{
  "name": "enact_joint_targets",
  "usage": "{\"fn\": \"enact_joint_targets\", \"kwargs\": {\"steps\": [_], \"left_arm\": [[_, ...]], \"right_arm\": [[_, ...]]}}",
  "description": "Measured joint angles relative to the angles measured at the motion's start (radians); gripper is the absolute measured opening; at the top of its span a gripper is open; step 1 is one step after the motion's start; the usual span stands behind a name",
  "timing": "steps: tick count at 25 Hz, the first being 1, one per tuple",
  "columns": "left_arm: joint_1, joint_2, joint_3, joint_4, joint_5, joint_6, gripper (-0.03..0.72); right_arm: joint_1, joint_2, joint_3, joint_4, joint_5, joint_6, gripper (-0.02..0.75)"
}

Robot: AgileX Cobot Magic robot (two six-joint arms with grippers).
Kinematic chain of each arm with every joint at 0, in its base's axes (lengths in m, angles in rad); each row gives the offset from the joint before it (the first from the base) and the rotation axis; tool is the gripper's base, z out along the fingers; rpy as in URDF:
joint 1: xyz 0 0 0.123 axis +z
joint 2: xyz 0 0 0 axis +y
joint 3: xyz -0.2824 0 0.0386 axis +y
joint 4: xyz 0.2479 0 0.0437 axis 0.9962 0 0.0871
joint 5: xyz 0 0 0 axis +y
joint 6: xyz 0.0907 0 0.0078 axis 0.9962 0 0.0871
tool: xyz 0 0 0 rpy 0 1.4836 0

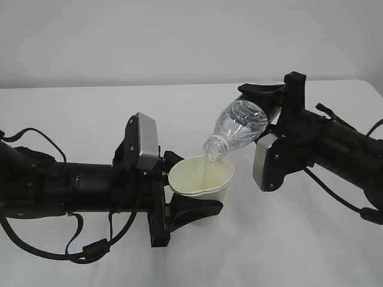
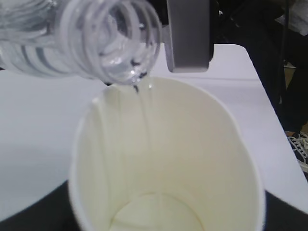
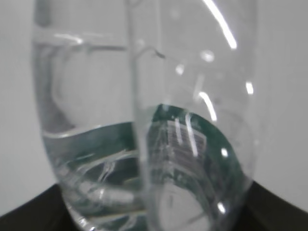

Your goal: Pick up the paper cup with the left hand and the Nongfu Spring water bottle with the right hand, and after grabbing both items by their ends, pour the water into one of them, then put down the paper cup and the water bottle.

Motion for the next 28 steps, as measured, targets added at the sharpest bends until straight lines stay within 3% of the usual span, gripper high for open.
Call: {"fn": "enact_joint_targets", "kwargs": {"steps": [28], "left_arm": [[0.0, 0.0, 0.0, -0.023, 0.008, 0.0, 0.446]], "right_arm": [[0.0, 0.0, -0.014, 0.004, -0.002, -0.011, 0.468]]}}
